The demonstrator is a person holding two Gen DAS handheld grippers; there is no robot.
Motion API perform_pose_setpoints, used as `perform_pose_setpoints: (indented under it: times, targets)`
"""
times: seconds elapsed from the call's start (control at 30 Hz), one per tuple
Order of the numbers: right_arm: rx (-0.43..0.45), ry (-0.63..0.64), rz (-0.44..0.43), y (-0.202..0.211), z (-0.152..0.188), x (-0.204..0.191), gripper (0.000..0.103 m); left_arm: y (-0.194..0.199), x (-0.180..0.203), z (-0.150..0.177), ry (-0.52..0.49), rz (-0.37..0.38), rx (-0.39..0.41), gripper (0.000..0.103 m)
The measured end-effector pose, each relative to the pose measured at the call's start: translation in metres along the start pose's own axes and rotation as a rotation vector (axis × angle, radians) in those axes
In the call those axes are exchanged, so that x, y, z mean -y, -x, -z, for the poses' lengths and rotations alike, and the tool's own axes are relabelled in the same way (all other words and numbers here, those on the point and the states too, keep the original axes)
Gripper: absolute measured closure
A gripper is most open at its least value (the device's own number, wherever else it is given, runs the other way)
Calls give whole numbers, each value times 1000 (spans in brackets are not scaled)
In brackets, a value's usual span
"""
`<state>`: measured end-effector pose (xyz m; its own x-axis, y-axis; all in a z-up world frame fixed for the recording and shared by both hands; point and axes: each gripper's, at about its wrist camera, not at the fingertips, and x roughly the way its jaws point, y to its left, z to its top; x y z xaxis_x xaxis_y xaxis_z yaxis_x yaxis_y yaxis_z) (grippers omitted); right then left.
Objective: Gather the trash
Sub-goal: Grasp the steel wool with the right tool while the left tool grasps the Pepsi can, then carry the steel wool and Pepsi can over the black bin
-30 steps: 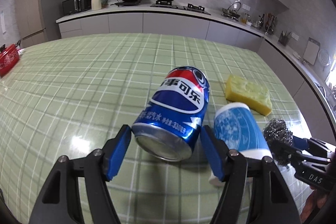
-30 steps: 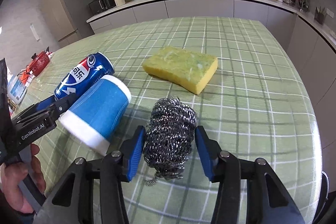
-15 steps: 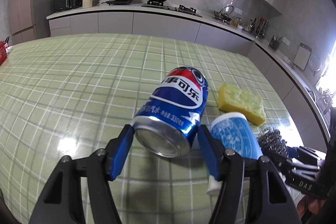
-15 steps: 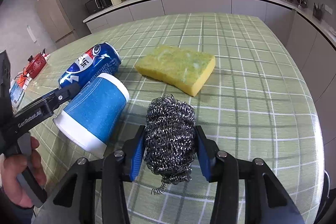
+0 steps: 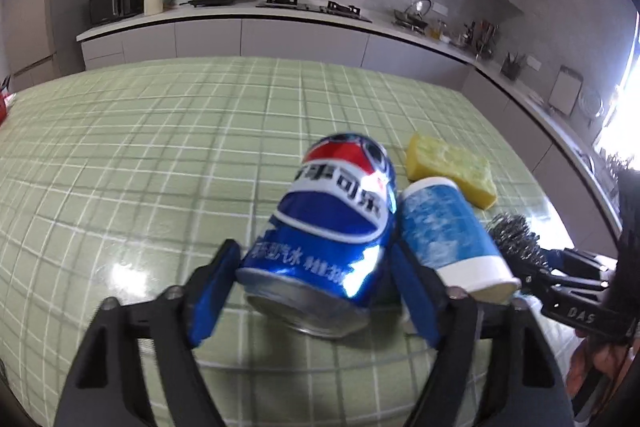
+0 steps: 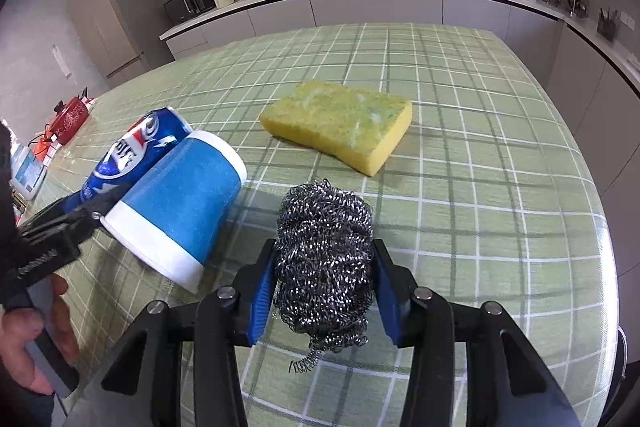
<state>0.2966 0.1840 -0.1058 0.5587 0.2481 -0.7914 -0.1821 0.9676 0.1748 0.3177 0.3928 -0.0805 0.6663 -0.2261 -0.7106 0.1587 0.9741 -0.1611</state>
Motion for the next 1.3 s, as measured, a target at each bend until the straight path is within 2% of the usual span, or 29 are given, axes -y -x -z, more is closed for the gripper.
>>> perform_pose_setpoints:
  times: [0.07,0.27,0.47,0.57,0.7,0.8,0.9,0.97,1.0,1.1,1.3]
  targets:
    - [0,7,-4,0,0,0,59,3,3,1,-6,-11,16,30]
    - [21,18,-7,11,1,0,60,19,8,1,-17,-63,70,33]
    - [24,24,-24,20,3,1,60,46,2,7,17,-68,112,35]
    - [25,30,-34,22,4,0,60,45,3,13,19,-78,103,35]
    - [22,40,-47,22,4,0,60,34,5,26,36,-106,102,32]
    - [13,46,-51,20,6,1,60,25,8,26,33,-133,89,17]
    - [2,49,-54,18,7,2,60,17,8,21,22,-122,62,16]
    - [-3,49,-58,15,6,2,60,11,7,16,24,-116,45,19]
    - [-5,49,-58,13,6,2,60,9,6,14,34,-104,39,40]
    - [-10,58,-51,9,3,0,61,11,3,14,50,-115,35,42]
    - [29,73,-43,28,3,-3,61,40,11,17,28,-129,84,42]
